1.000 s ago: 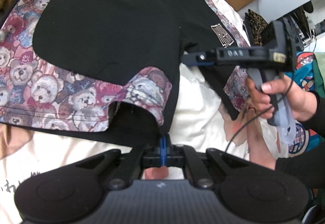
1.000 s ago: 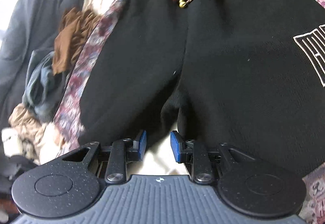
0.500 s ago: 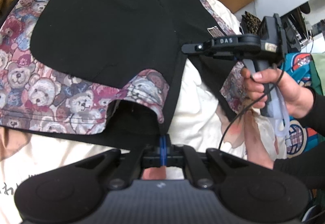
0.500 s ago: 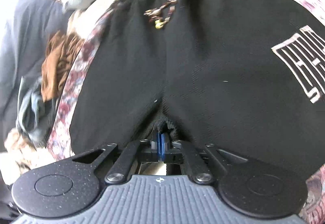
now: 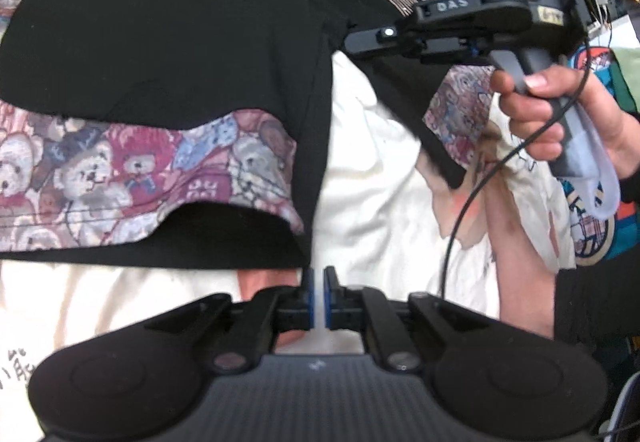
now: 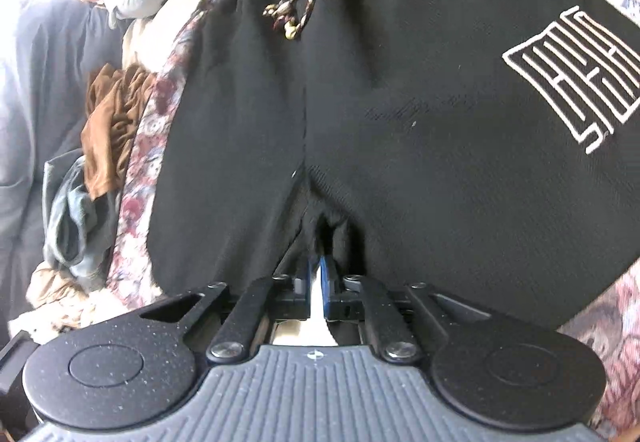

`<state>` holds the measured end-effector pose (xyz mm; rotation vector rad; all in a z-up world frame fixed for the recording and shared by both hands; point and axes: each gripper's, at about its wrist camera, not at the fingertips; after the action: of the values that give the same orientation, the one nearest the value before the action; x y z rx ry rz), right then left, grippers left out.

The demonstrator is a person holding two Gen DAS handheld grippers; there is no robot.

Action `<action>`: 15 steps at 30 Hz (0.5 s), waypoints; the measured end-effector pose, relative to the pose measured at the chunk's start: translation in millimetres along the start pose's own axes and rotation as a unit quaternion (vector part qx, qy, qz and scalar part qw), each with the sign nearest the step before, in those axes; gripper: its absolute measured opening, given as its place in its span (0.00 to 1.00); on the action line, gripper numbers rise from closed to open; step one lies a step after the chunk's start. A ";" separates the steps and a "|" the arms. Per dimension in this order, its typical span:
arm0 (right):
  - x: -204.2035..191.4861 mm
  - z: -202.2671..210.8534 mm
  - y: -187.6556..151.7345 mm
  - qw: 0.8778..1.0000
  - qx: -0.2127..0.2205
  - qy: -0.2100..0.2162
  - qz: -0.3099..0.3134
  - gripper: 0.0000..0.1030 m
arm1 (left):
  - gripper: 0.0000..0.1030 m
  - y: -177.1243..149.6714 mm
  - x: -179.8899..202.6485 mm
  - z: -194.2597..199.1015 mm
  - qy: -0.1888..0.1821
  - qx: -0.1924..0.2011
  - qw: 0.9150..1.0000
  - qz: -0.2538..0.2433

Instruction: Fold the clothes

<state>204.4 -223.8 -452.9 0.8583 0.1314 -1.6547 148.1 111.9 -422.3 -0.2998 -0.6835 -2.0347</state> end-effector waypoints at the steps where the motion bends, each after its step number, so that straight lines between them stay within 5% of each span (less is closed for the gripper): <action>1: -1.1 1.8 -1.9 1.000 -0.006 0.006 -0.001 0.09 | 0.11 -0.2 -0.7 4.3 0.005 0.001 1.000 -0.001; 7: -11.9 2.8 -17.8 0.998 -0.050 0.040 0.002 0.12 | 0.14 4.7 -23.7 41.8 0.060 0.034 0.997 0.023; 8: -14.0 2.2 -20.5 0.997 -0.056 0.043 0.004 0.18 | 0.14 6.4 -29.8 48.9 0.075 0.045 0.996 0.031; 15: -25.8 -1.7 -34.0 0.995 -0.079 0.056 0.019 0.25 | 0.18 13.3 -82.1 94.0 0.198 0.104 0.971 0.086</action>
<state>175.6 -192.4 -451.0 0.8273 0.3173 -1.5391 197.5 218.9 -379.1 0.1642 -0.5896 -1.7673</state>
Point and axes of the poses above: each gripper's, at about its wrist camera, not at the fingertips, and z roughly against the way its jaws point, x to its right, y to its top, and after that the axes turned 10 degrees about x, right-handed
